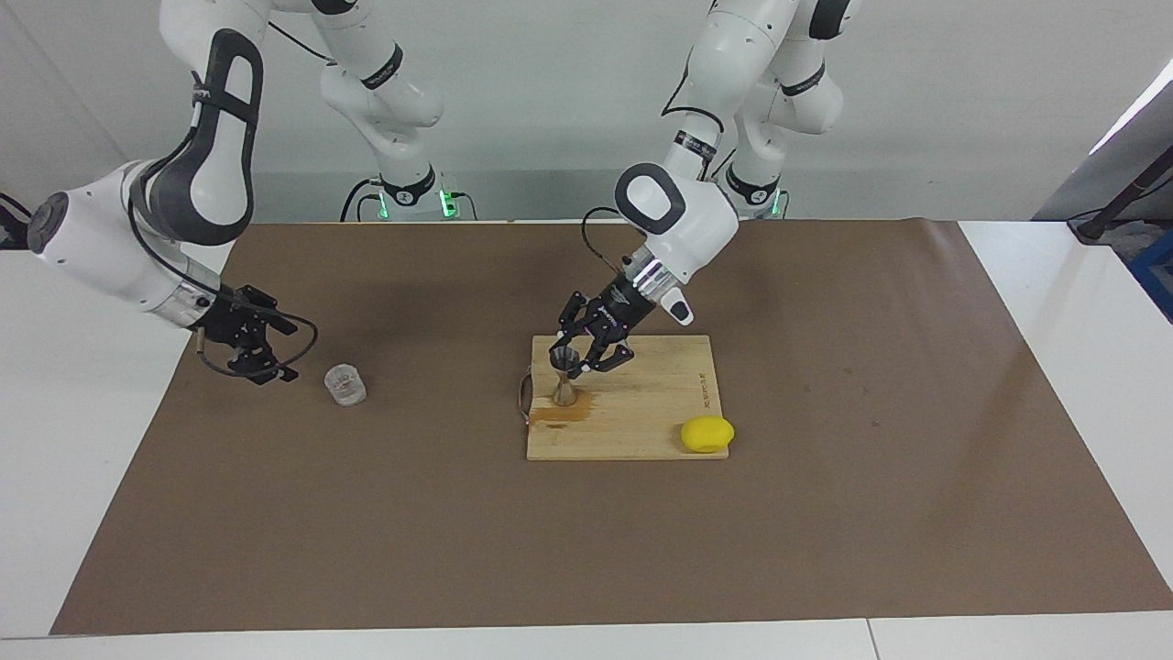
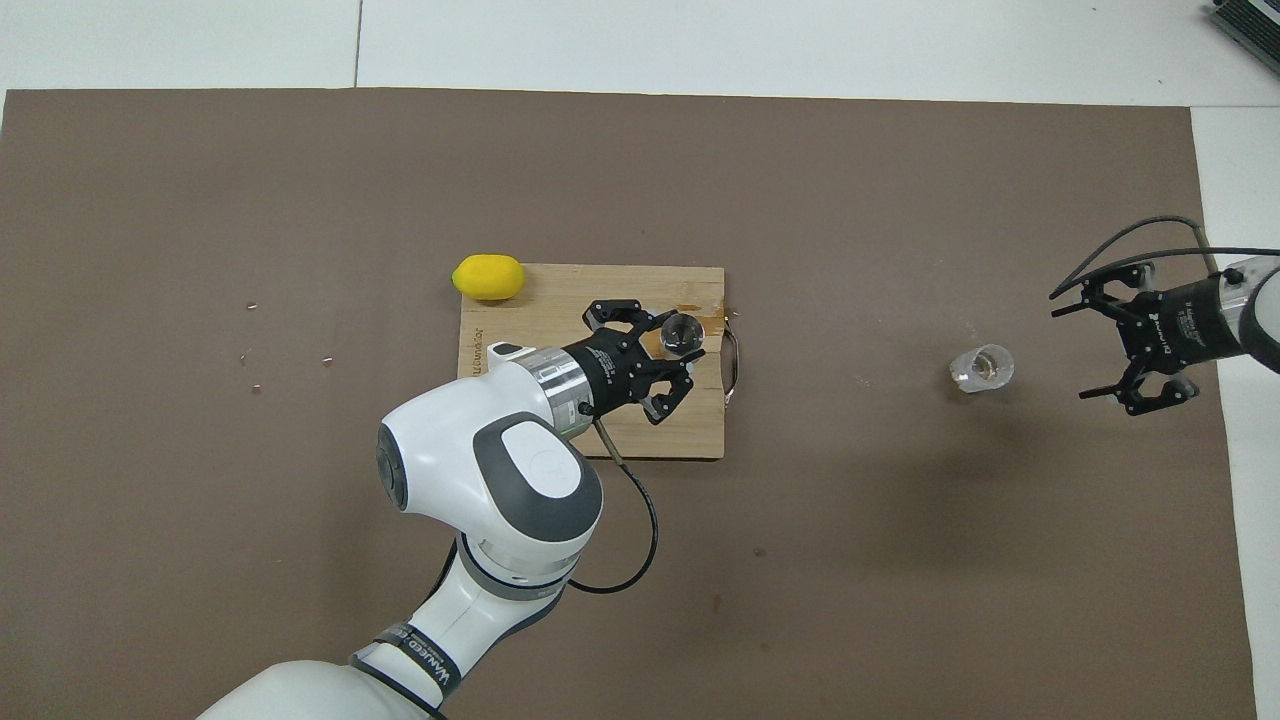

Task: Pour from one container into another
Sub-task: 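Lower the metal cup onto the board while the right gripper grasps the glass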

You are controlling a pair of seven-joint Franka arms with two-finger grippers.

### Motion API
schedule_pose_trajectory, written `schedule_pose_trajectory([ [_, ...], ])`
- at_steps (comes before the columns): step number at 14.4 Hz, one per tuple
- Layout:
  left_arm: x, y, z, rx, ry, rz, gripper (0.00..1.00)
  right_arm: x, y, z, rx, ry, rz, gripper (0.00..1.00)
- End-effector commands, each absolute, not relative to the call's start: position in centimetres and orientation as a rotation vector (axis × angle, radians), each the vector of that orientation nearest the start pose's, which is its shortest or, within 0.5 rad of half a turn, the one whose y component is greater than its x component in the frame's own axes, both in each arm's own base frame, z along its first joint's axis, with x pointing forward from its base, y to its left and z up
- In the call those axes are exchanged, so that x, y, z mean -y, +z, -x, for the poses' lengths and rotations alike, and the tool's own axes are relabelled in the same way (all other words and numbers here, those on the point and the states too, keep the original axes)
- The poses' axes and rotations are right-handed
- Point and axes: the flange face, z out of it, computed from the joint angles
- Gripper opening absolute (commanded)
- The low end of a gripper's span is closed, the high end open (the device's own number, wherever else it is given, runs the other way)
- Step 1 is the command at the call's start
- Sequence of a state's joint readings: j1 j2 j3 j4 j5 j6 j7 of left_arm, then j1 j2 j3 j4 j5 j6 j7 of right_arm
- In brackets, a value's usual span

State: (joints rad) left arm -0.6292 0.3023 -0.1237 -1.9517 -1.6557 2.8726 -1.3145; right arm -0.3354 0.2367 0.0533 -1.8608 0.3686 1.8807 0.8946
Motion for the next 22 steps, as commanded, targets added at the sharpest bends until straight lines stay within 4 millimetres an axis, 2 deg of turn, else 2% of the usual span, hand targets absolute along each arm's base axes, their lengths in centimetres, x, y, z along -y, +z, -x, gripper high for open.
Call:
schedule_pose_trajectory([
  [1, 38.3, 34.9, -49.3, -1.978, -0.637, -1.087, 0.00, 14.8, 35.7, -58.4, -1.738, 0.468, 2.203, 1.00],
  [6, 38.7, 34.8, -49.0, -1.974, -0.634, -1.103, 0.00, 15.7, 30.5, -60.0, -1.699, 0.566, 2.151, 1.00],
  [9, 38.7, 34.8, -49.0, -1.965, -0.626, -1.118, 0.19, 15.1, 29.3, -59.6, -1.693, 0.616, 2.125, 1.00],
  [11, 38.7, 34.8, -49.0, -1.949, -0.614, -1.143, 0.32, 14.8, 27.8, -58.8, -1.700, 0.661, 2.084, 1.00],
  [14, 38.7, 34.8, -49.0, -1.947, -0.613, -1.145, 0.37, 14.3, 27.2, -58.4, -1.701, 0.680, 2.064, 1.00],
  [15, 38.7, 34.8, -49.0, -1.946, -0.612, -1.146, 0.44, 14.0, 27.1, -58.3, -1.698, 0.683, 2.067, 1.00],
  [18, 38.6, 34.6, -48.9, -1.949, -0.612, -1.147, 0.47, 13.6, 27.1, -58.4, -1.695, 0.681, 2.065, 1.00],
  [19, 38.6, 34.6, -49.0, -1.950, -0.611, -1.146, 0.54, 13.6, 27.1, -58.4, -1.694, 0.681, 2.065, 1.00],
  [20, 38.6, 34.7, -48.9, -1.948, -0.612, -1.147, 0.99, 13.6, 27.1, -58.4, -1.694, 0.681, 2.065, 1.00],
  [22, 38.6, 34.8, -49.0, -1.946, -0.612, -1.146, 1.00, 13.6, 27.1, -58.4, -1.689, 0.680, 2.069, 1.00],
])
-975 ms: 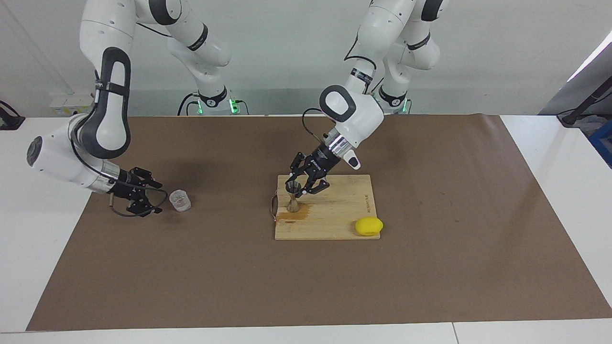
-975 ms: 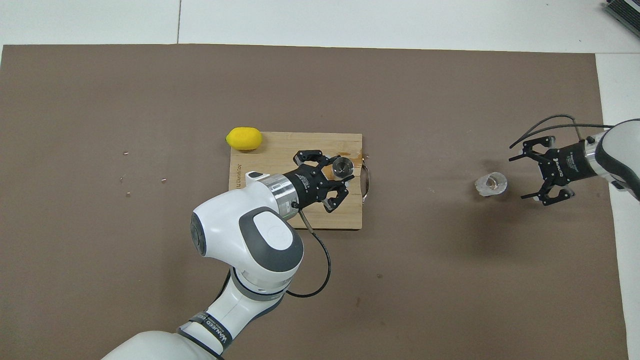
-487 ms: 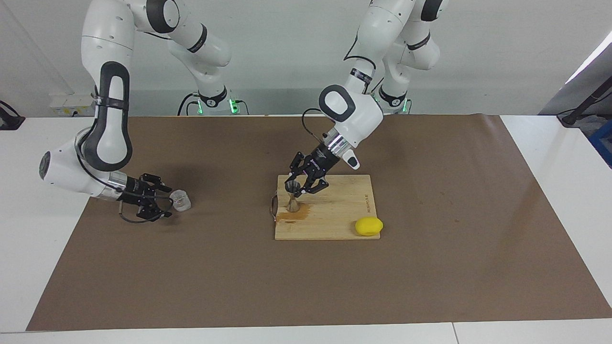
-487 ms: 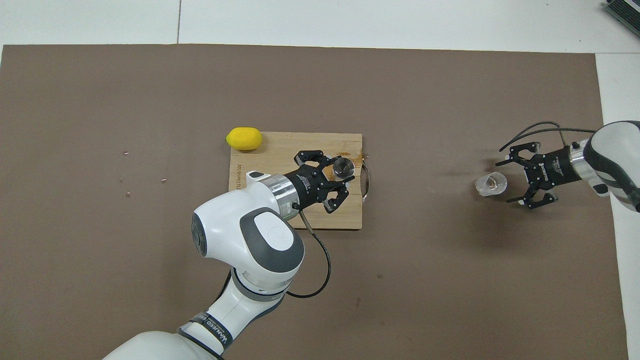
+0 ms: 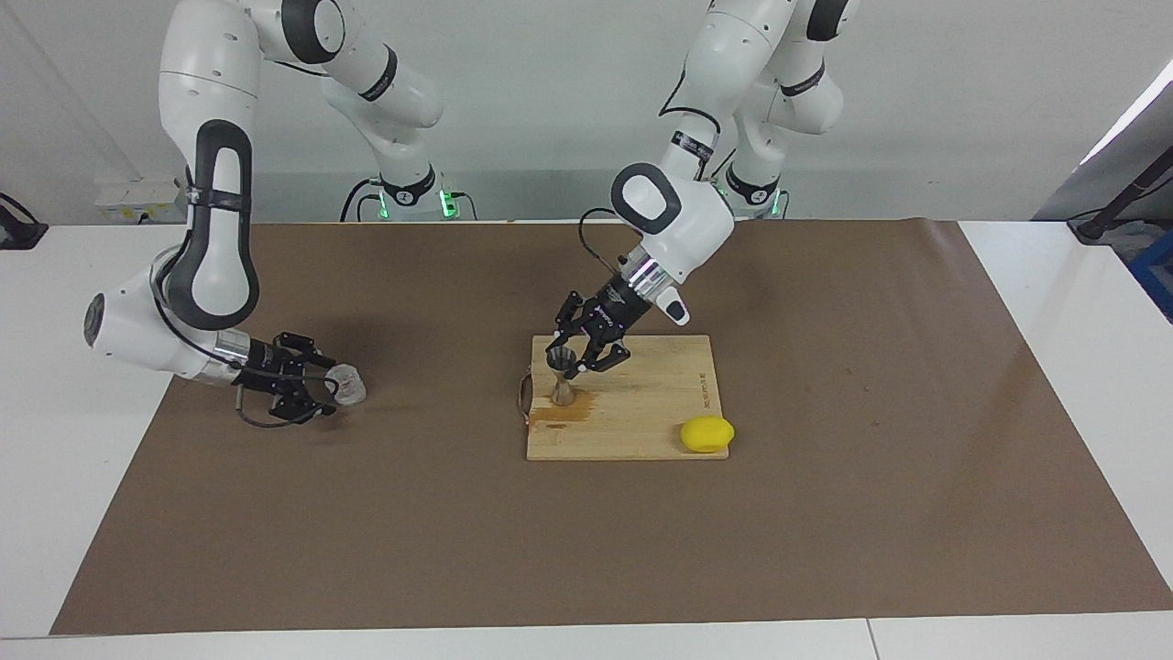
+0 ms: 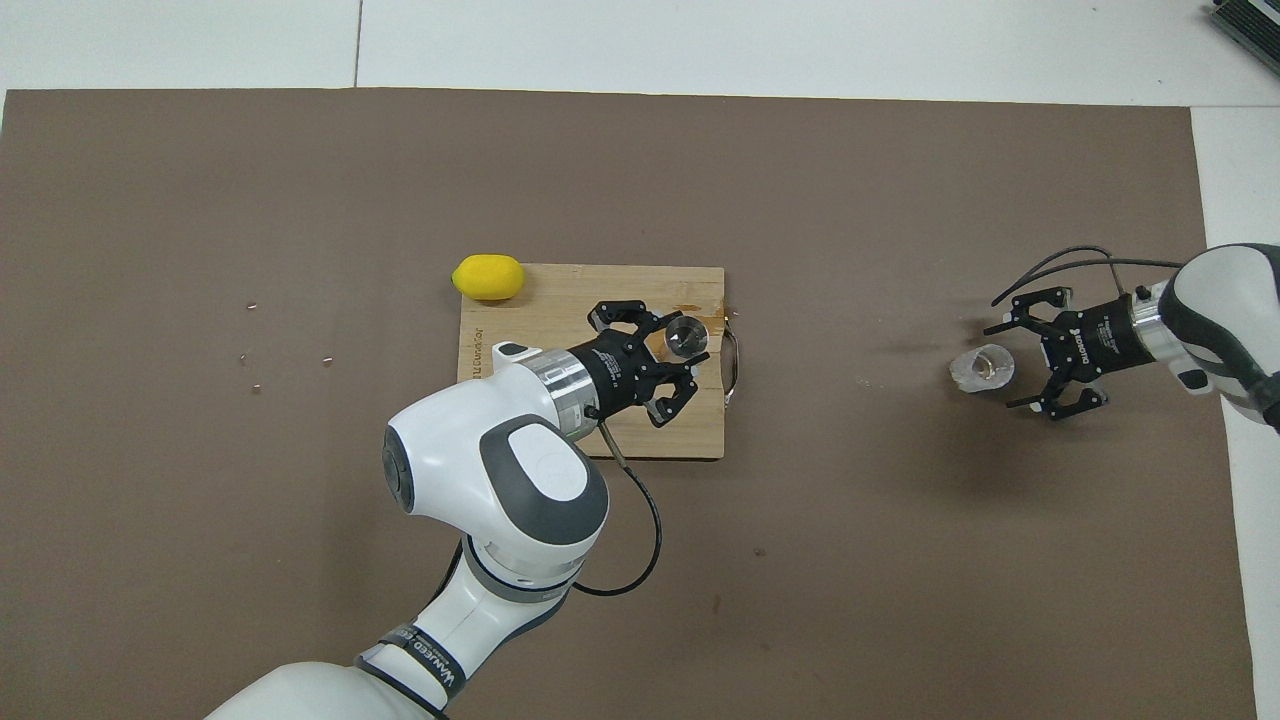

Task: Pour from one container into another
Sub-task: 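Lower the metal cup onto the board while the right gripper grasps the glass, then open the left gripper to release the metal cup on the board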

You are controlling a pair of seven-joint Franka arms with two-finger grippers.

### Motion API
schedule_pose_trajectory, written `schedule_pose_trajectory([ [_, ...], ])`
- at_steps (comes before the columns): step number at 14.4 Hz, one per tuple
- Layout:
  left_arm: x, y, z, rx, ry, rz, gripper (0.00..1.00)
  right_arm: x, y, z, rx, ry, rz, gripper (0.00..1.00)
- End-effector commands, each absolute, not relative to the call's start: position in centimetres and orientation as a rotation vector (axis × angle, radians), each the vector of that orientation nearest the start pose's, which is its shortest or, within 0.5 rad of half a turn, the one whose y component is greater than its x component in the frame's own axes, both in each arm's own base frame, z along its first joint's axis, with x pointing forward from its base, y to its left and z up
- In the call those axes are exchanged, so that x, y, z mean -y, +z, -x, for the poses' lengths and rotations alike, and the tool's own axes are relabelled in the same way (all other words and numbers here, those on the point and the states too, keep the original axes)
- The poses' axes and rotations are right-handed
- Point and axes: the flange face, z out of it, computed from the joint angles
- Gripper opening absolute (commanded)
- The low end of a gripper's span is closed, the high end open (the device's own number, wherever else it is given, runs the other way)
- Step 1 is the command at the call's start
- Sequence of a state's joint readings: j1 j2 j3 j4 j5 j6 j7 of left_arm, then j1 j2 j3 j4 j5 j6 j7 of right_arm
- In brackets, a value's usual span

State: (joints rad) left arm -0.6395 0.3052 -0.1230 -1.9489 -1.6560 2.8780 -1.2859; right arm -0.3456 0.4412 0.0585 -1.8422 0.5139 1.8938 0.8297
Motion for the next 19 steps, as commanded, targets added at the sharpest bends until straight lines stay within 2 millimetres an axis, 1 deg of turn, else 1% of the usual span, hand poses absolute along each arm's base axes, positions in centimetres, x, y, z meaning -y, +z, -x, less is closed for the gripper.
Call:
schedule_pose_trajectory([
  [1, 38.7, 34.8, -49.0, -1.947, -0.615, -1.145, 1.00, 13.5, 27.1, -58.5, -1.684, 0.677, 2.073, 1.00],
  [3, 38.8, 34.8, -48.9, -1.946, -0.620, -1.147, 1.00, 13.5, 27.1, -58.5, -1.684, 0.677, 2.073, 1.00],
  [6, 39.1, 35.8, -48.3, -1.931, -0.638, -1.148, 1.00, 13.5, 27.1, -58.5, -1.684, 0.677, 2.073, 1.00],
  [11, 39.2, 37.8, -45.1, -1.899, -0.674, -1.189, 1.00, 13.2, 27.1, -58.5, -1.678, 0.683, 2.074, 1.00],
  [12, 38.9, 38.3, -45.0, -1.885, -0.704, -1.194, 1.00, 13.2, 27.1, -58.4, -1.678, 0.685, 2.074, 1.00],
  [13, 38.7, 39.1, -45.0, -1.865, -0.739, -1.193, 1.00, 13.1, 27.1, -58.5, -1.676, 0.689, 2.065, 1.00],
  [14, 37.4, 39.4, -46.0, -1.864, -0.747, -1.175, 1.00, 12.9, 27.1, -58.5, -1.676, 0.690, 2.045, 1.00],
  [15, 36.7, 39.6, -46.7, -1.853, -0.758, -1.178, 1.00, 12.7, 27.1, -58.4, -1.675, 0.695, 2.041, 1.00],
  [16, 36.1, 40.0, -47.6, -1.826, -0.777, -1.210, 1.00, 12.4, 27.0, -58.5, -1.671, 0.697, 2.046, 1.00],
  [17, 35.0, 40.4, -48.7, -1.805, -0.781, -1.238, 1.00, 12.2, 27.0, -58.4, -1.670, 0.700, 2.048, 1.00],
  [19, 33.9, 40.8, -49.9, -1.765, -0.788, -1.315, 1.00, 12.1, 26.7, -58.2, -1.673, 0.708, 2.041, 1.00],
])
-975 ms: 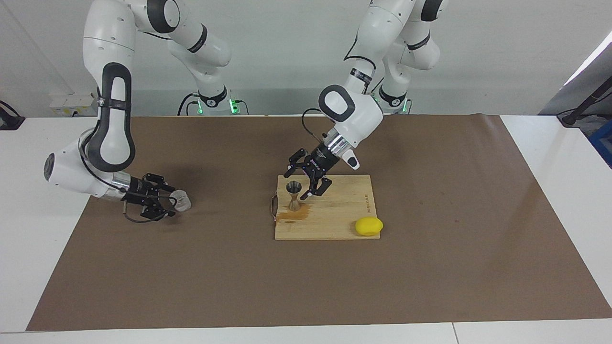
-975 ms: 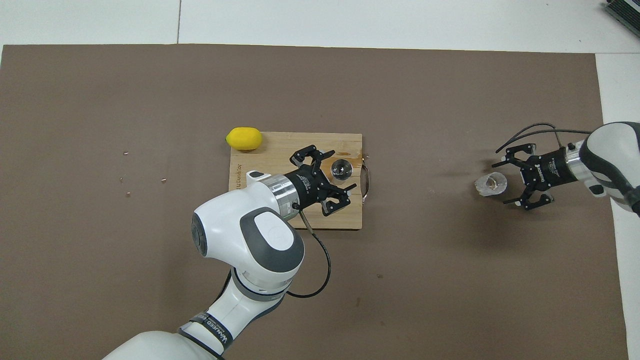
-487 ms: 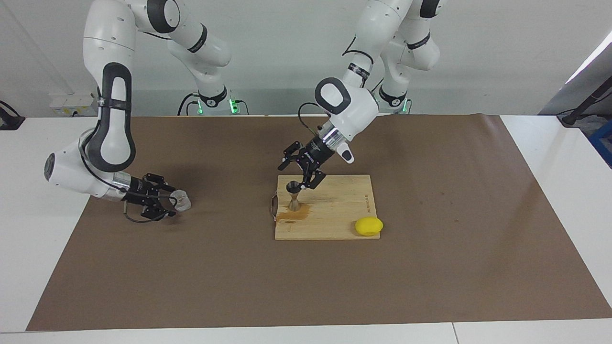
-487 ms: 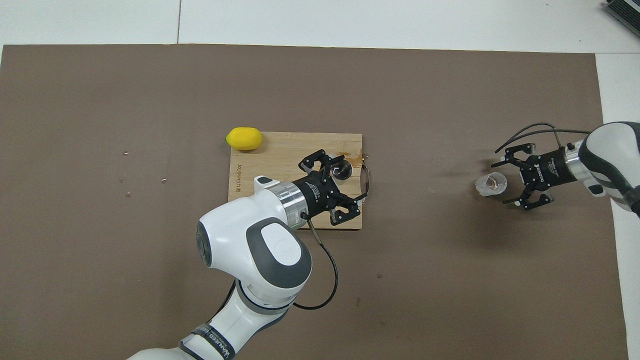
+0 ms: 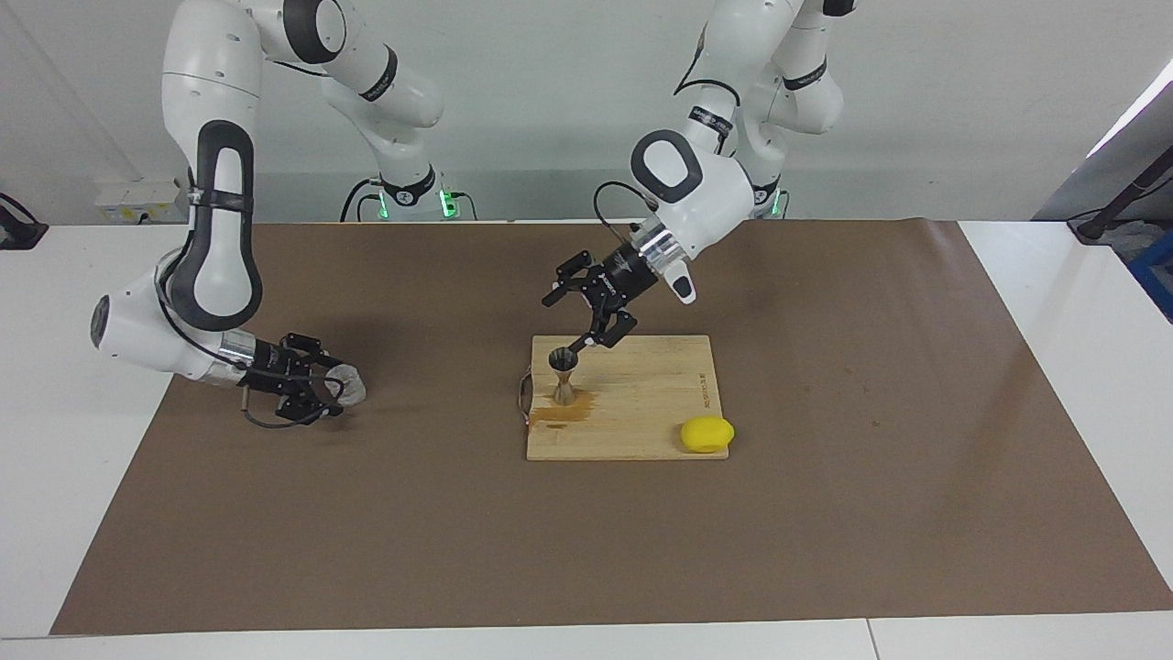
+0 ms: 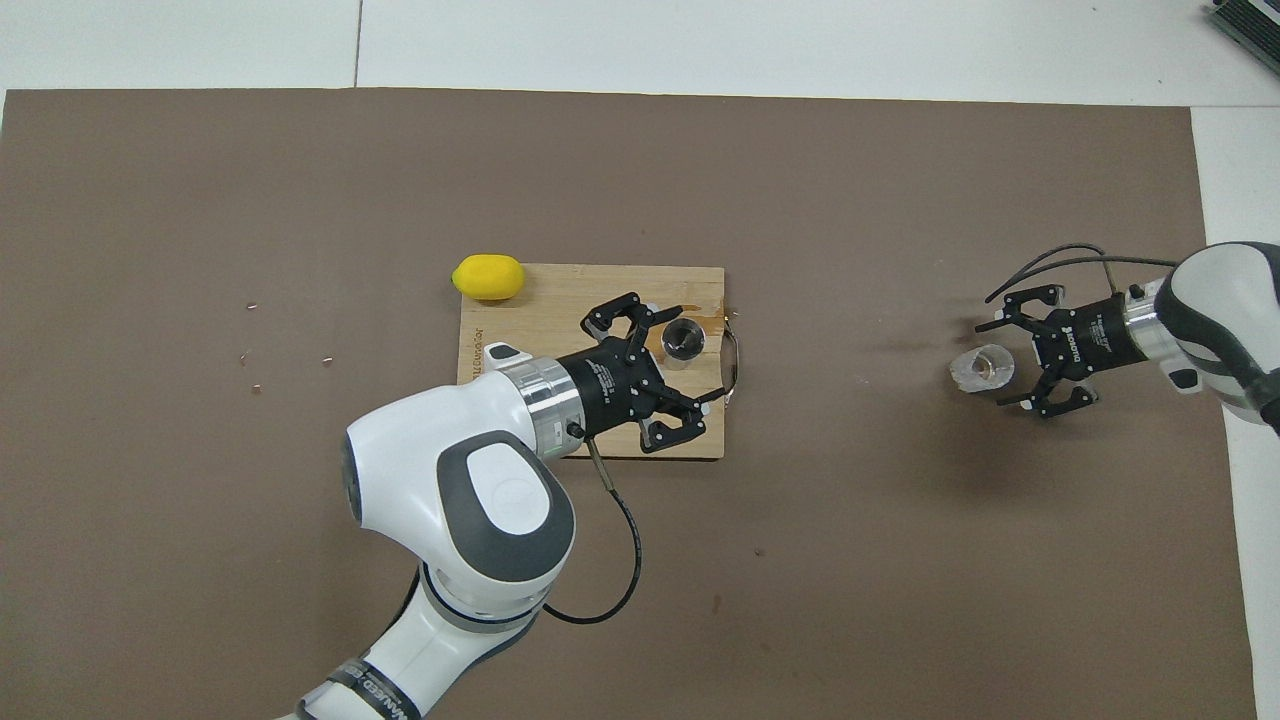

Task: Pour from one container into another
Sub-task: 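Open the left gripper to release the metal cup on the board, then retract the left gripper while the right gripper lifts the glass cup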

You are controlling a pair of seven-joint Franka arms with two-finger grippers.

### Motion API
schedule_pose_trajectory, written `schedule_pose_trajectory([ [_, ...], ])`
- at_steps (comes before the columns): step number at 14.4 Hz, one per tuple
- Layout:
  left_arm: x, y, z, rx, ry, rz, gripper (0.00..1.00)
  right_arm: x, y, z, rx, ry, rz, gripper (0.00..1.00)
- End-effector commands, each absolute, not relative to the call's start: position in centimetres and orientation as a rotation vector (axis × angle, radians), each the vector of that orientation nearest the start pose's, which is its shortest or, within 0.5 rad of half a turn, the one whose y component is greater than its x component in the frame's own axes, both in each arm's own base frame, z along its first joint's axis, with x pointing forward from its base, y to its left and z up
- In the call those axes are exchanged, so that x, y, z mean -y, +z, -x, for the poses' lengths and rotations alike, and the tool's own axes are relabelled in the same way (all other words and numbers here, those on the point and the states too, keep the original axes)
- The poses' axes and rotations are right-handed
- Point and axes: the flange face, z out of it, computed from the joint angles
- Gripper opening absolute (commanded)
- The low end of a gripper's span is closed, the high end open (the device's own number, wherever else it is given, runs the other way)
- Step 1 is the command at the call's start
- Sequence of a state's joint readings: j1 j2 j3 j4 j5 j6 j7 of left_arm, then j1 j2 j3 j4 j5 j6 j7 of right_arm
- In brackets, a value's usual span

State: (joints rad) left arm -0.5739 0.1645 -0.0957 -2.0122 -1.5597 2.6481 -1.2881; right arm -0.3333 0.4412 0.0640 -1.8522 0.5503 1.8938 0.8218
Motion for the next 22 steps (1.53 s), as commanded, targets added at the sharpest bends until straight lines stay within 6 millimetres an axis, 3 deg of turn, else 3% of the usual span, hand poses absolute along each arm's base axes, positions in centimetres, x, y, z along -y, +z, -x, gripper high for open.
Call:
schedule_pose_trajectory([
  [1, 33.1, 41.3, -50.7, -1.742, -0.774, -1.363, 1.00, 12.0, 26.8, -58.1, -1.674, 0.711, 2.027, 1.00],
  [5, 30.9, 42.9, -53.1, -1.634, -0.730, -1.630, 1.00, 12.0, 26.7, -58.0, -1.676, 0.713, 2.025, 1.00],
  [8, 28.8, 45.2, -55.0, -1.524, -0.607, -1.944, 1.00, 12.0, 26.6, -58.0, -1.677, 0.713, 2.023, 1.00],
  [10, 27.2, 46.4, -56.0, -1.475, -0.489, -2.112, 1.00, 12.1, 26.6, -58.1, -1.679, 0.707, 2.023, 0.94],
  [11, 26.4, 47.0, -56.3, -1.453, -0.403, -2.192, 1.00, 12.2, 26.6, -58.0, -1.682, 0.705, 2.020, 0.83],
  [13, 24.4, 48.2, -57.2, -1.390, -0.202, -2.374, 1.00, 12.7, 26.8, -57.9, -1.688, 0.707, 2.010, 0.44],
  [17, 20.8, 49.6, -57.7, -1.158, 0.075, -2.645, 1.00, 12.8, 26.9, -57.9, -1.687, 0.707, 2.010, 0.07],
  [18, 19.2, 49.5, -58.0, -1.068, 0.096, -2.692, 1.00, 12.8, 27.0, -58.0, -1.684, 0.709, 2.010, 0.00],
  [22, 12.7, 49.2, -59.1, -0.626, 0.092, -2.881, 1.00, 12.4, 28.2, -58.4, -1.685, 0.690, 2.014, 0.00],
])
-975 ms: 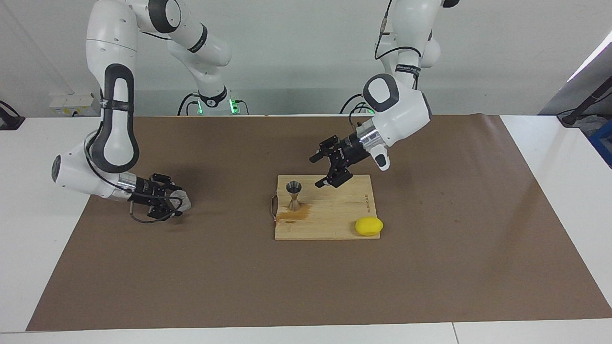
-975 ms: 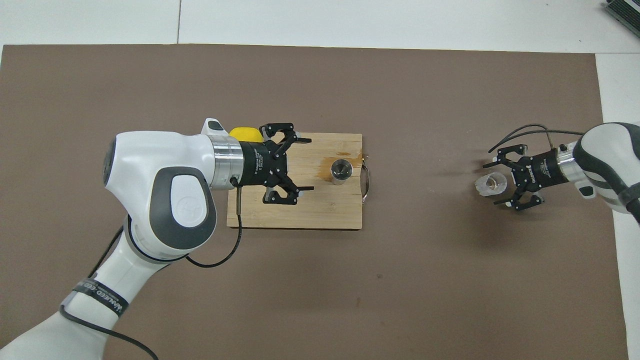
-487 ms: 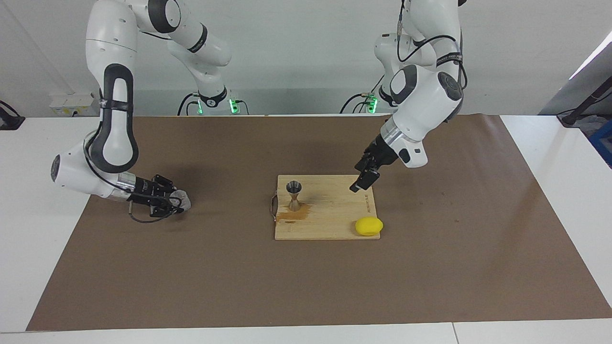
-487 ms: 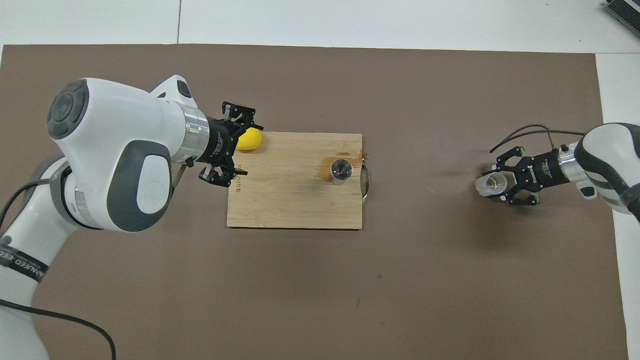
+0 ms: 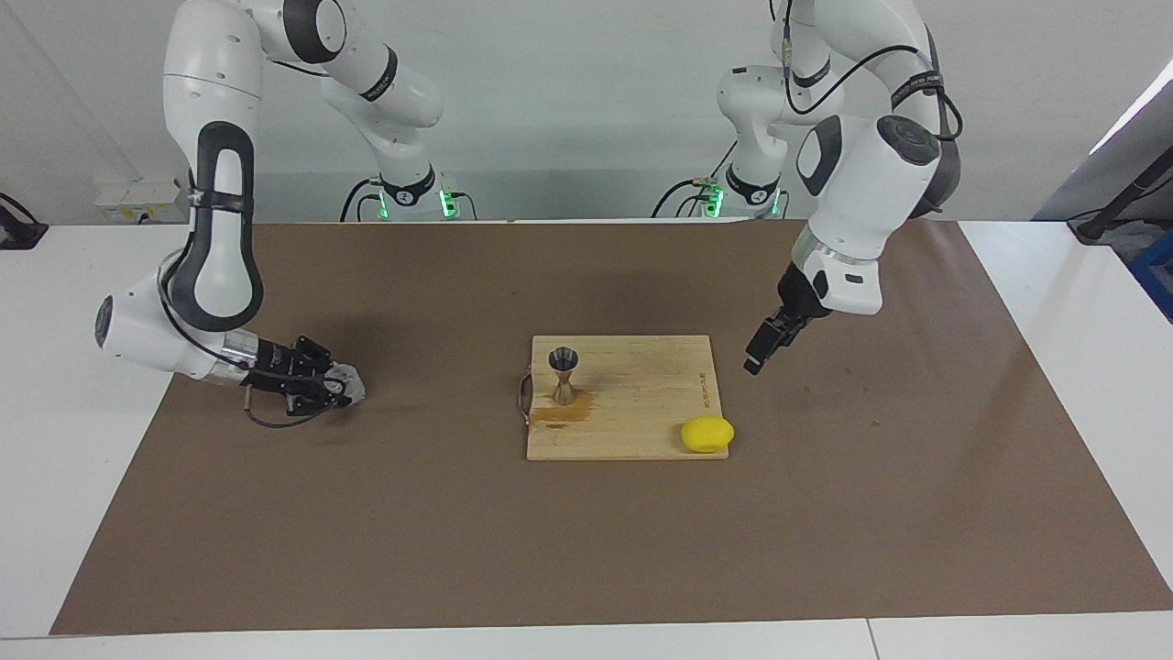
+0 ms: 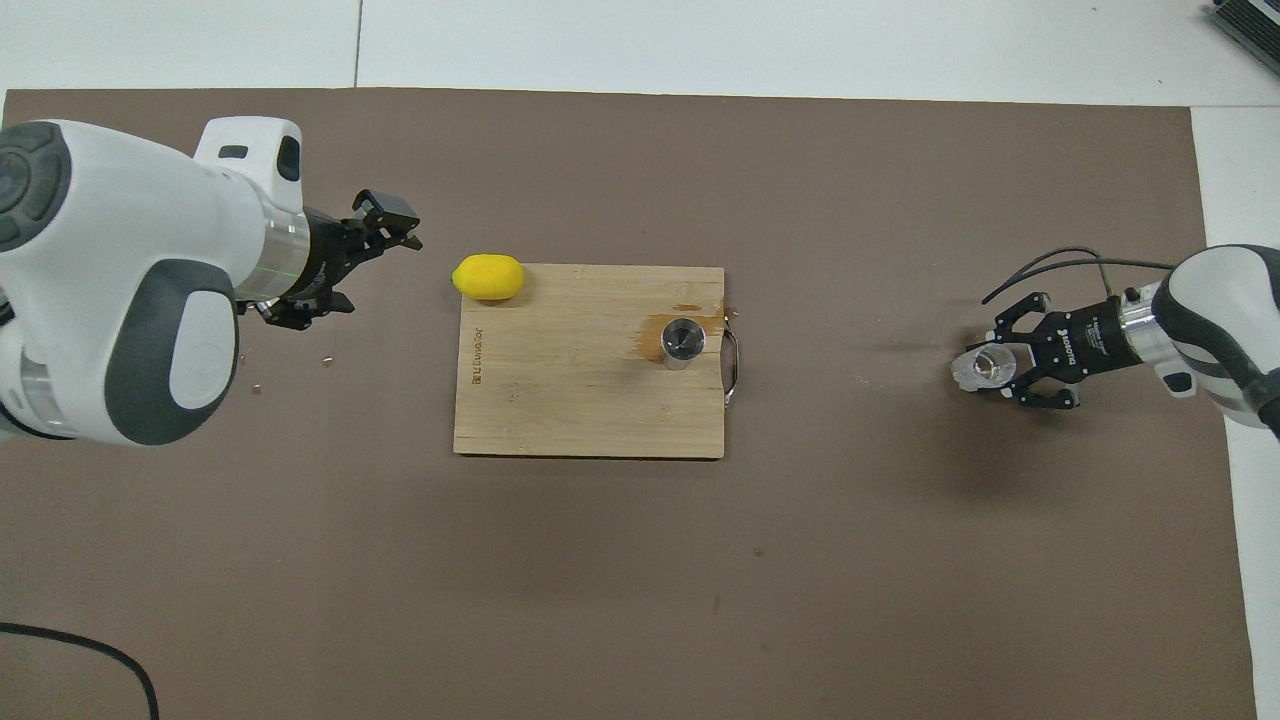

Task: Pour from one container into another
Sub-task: 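Retract the left gripper while the right gripper lifts the glass cup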

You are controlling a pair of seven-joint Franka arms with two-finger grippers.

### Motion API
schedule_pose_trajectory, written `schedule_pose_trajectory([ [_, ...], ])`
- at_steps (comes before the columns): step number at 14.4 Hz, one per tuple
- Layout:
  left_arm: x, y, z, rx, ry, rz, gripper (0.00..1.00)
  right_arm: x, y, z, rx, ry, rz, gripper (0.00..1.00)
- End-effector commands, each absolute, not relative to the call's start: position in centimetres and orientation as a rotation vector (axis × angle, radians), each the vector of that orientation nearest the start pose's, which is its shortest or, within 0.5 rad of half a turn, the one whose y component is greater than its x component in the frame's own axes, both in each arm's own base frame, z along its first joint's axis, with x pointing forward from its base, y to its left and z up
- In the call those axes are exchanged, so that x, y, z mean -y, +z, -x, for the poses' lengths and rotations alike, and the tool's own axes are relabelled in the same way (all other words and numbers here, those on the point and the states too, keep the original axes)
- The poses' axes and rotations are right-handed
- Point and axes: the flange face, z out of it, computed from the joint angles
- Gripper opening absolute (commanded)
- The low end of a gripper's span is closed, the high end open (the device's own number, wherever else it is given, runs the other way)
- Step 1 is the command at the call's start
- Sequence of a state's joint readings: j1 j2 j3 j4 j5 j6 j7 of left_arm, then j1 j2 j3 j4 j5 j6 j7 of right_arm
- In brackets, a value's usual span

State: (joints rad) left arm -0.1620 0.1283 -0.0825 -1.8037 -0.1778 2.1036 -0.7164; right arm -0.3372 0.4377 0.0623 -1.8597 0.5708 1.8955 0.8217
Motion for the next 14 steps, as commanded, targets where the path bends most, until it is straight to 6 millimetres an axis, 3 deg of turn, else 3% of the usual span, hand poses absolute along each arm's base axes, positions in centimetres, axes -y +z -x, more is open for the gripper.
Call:
schedule_pose_trajectory([
  [1, 11.3, 49.4, -59.2, 0.607, -0.104, 3.268, 1.00, 12.1, 28.6, -58.6, -1.689, 0.684, 2.015, 0.00],
  [3, 8.4, 49.9, -59.1, 0.458, -0.101, 3.281, 1.00, 11.3, 29.9, -58.9, -1.730, 0.671, 1.994, 0.00],
  [6, 4.5, 51.0, -58.4, 0.147, -0.096, 3.251, 1.00, 8.2, 32.3, -59.8, -1.767, 0.657, 1.989, 0.00],
  [8, 4.1, 51.9, -57.6, -0.055, -0.075, 3.196, 1.00, 5.3, 34.0, -60.8, -1.809, 0.652, 1.978, 0.00],
  [11, 4.8, 53.8, -55.9, -0.136, -0.010, 3.134, 1.00, 1.9, 36.3, -62.1, -1.882, 0.649, 1.939, 0.00],
  [14, 5.4, 58.2, -54.9, -0.166, 0.064, 3.125, 1.00, -2.5, 38.4, -63.3, -1.937, 0.643, 1.925, 0.00],
])
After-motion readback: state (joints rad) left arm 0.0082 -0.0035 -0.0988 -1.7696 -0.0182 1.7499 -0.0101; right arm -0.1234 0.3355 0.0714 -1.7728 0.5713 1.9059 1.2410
